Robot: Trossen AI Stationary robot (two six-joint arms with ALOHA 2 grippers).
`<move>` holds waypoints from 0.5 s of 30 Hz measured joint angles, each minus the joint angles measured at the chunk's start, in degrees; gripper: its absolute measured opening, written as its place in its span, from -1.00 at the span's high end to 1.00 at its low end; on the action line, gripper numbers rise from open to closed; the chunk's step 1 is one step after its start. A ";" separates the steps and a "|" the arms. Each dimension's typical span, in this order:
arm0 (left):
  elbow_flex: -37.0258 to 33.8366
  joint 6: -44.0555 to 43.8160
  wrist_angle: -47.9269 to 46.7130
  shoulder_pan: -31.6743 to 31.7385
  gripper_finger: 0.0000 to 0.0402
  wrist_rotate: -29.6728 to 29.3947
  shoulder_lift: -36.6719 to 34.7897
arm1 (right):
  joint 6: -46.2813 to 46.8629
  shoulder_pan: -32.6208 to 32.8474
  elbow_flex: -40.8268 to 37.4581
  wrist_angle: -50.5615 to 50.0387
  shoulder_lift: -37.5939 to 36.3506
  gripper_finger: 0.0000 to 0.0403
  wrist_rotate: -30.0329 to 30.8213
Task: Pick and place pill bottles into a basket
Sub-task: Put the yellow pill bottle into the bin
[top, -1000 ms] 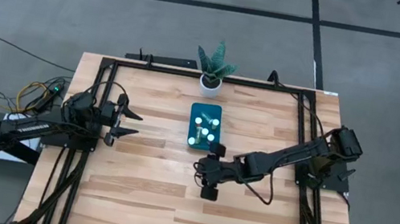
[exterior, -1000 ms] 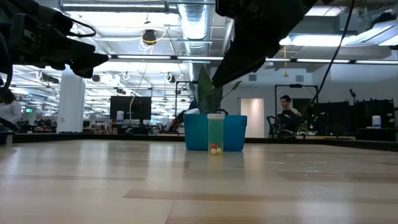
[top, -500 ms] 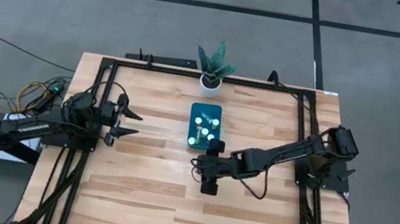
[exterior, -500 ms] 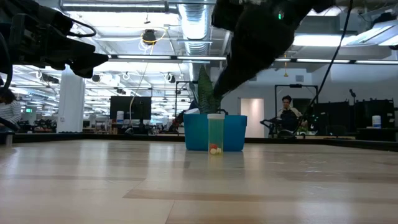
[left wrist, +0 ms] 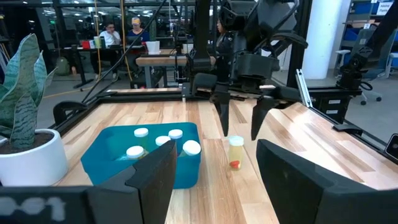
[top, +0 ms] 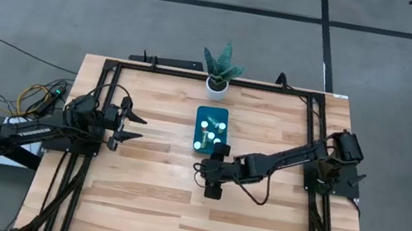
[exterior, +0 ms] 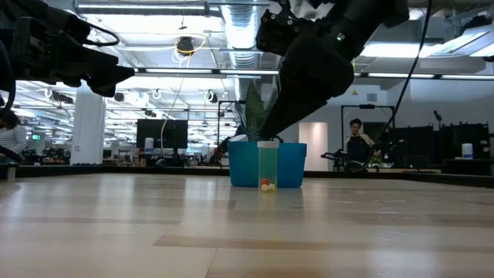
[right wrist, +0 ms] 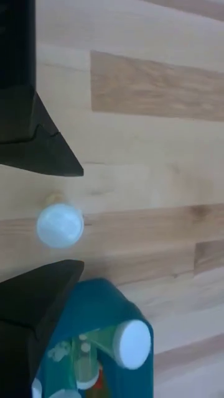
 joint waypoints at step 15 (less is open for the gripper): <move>0.00 0.00 -0.02 0.02 -0.06 0.00 0.00 | 0.12 -0.76 0.00 -2.55 -0.04 -0.04 -2.34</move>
